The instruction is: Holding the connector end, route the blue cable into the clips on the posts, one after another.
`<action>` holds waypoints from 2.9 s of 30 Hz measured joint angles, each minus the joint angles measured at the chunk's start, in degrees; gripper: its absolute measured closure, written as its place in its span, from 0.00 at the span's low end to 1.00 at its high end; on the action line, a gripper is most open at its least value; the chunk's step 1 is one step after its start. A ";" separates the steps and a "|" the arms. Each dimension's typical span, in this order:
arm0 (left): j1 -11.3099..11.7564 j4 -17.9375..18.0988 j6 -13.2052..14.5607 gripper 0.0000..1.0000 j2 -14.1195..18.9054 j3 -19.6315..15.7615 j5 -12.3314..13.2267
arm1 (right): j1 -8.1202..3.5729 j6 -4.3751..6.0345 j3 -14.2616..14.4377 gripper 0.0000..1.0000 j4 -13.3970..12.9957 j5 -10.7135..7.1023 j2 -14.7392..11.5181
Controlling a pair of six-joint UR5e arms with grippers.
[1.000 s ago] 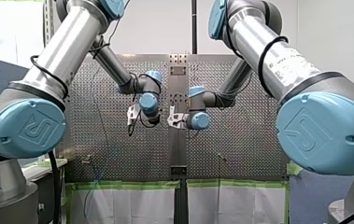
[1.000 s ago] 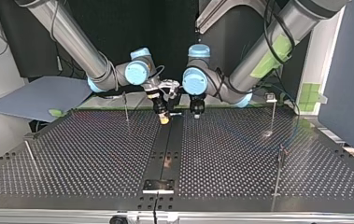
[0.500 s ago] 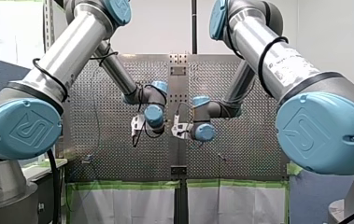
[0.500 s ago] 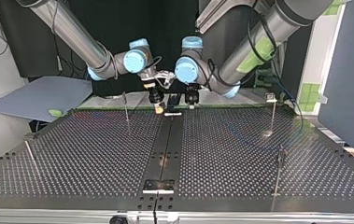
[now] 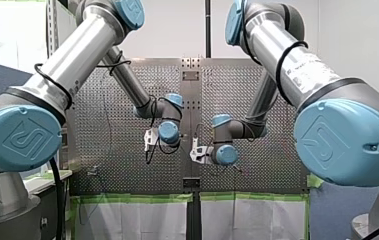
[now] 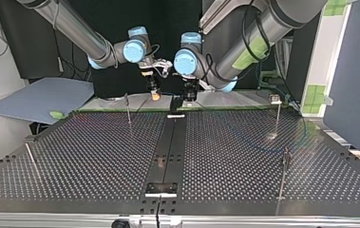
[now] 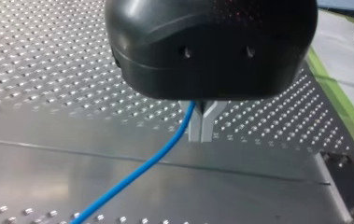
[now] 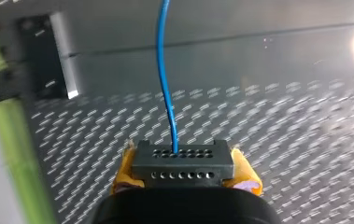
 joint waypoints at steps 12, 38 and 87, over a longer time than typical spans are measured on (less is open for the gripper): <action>-0.85 6.05 -1.29 1.00 -5.92 -0.01 2.69 | -2.11 -2.11 2.73 1.00 -0.53 0.94 5.16; -5.15 17.89 -5.03 1.00 -16.40 0.16 6.71 | -4.97 -2.44 5.35 1.00 -2.48 4.98 4.87; -13.90 11.37 -8.19 1.00 -26.45 18.49 -1.03 | -23.40 -6.60 16.62 1.00 -13.72 -1.34 1.07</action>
